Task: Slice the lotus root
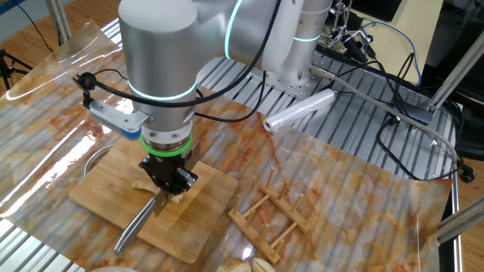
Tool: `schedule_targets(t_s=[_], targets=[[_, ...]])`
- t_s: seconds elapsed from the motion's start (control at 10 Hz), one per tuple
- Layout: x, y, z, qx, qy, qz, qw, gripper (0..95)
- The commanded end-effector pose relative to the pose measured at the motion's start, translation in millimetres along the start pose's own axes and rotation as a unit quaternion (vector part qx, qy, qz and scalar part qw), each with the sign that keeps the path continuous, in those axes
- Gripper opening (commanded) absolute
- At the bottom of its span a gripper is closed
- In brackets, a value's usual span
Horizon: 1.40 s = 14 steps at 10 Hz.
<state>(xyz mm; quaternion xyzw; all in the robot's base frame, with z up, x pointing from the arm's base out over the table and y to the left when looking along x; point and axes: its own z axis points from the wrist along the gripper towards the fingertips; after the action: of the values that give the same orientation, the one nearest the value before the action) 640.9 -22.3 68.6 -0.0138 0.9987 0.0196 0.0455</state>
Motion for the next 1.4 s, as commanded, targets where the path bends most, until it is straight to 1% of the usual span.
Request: schedule_targets(t_s=[0.1,0.3,0.4,0.5,0.6,0.8,0.9,1.0,1.1,1.2,1.4], targets=[[2.0,-1.0,-2.5,0.002,0.000,0.000,1.0000,0.0],[2.2,-2.5,-6.2,0.002,0.002,0.000,1.0000,0.0],[3.4,-3.6,-5.6,0.002,0.003,-0.001,1.0000,0.0],[4.9,-5.6,-1.8,-0.001,0.003,0.000,1.0000,0.0],[6.1,-5.4,3.6,-0.002,0.000,0.000,1.0000,0.0],[10.1,-4.3,22.9,-0.006,-0.008,0.006,0.9999,0.0],[10.8,-4.2,29.7,-0.011,-0.011,0.009,0.9998,0.0],[10.7,-4.2,30.2,-0.017,-0.011,0.011,0.9997,0.0],[10.7,-4.1,30.3,-0.018,-0.011,0.011,0.9997,0.0],[10.6,-4.0,28.5,-0.013,-0.011,0.011,0.9998,0.0],[7.4,-3.8,15.7,-0.010,-0.003,0.010,0.9999,0.0]])
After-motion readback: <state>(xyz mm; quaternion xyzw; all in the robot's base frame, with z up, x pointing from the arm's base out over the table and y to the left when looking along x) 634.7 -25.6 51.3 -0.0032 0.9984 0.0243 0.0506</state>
